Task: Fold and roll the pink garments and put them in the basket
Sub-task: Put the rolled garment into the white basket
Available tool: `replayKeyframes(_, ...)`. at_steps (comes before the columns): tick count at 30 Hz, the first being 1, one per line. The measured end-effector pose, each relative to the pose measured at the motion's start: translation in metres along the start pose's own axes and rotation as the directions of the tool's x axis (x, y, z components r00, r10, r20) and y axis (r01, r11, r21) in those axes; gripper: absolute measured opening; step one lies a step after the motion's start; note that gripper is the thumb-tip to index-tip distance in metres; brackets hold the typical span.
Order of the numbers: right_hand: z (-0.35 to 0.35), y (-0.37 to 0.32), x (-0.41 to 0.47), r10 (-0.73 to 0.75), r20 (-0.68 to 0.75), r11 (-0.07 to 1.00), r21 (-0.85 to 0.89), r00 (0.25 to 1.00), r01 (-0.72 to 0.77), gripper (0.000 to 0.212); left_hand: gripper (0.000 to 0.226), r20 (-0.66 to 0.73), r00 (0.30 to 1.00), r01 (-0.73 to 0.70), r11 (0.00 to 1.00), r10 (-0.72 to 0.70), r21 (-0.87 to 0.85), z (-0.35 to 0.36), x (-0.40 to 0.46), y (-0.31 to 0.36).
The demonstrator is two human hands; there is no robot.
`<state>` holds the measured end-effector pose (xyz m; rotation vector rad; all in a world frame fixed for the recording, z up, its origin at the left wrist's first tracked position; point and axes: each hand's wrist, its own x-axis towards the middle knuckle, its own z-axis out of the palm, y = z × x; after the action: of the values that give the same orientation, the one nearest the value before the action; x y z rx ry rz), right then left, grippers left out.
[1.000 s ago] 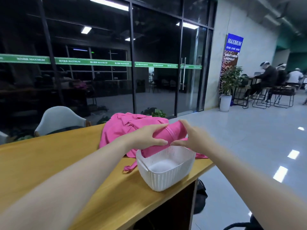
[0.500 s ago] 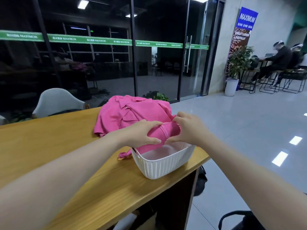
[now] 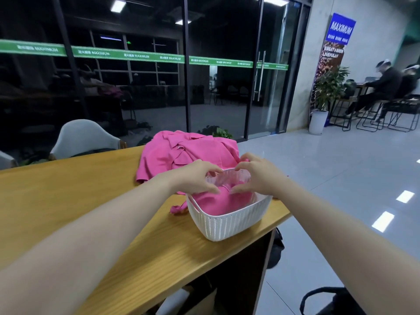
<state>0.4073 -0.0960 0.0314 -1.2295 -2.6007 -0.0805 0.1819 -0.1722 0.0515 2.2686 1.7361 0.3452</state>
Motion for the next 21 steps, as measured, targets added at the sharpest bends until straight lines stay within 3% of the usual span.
replayKeyframes(4,-0.006,-0.014,0.022,0.073,-0.067,0.983,0.171,0.995,-0.061,0.088,0.041,-0.174,0.985,-0.012,0.992,-0.011,-0.126,-0.022,-0.004,-0.045)
replayKeyframes(14,0.015,-0.038,0.123,0.103,0.004,0.991,0.088,0.995,-0.103,0.077,0.058,-0.238,0.959,0.179,0.981,-0.157,0.075,-0.042,0.034,-0.143)
replayKeyframes(21,0.043,-0.040,0.198,0.092,0.023,0.994,0.051,0.996,-0.093,0.070,0.058,-0.191,0.978,0.116,0.974,-0.079,0.192,-0.033,0.098,-0.181)
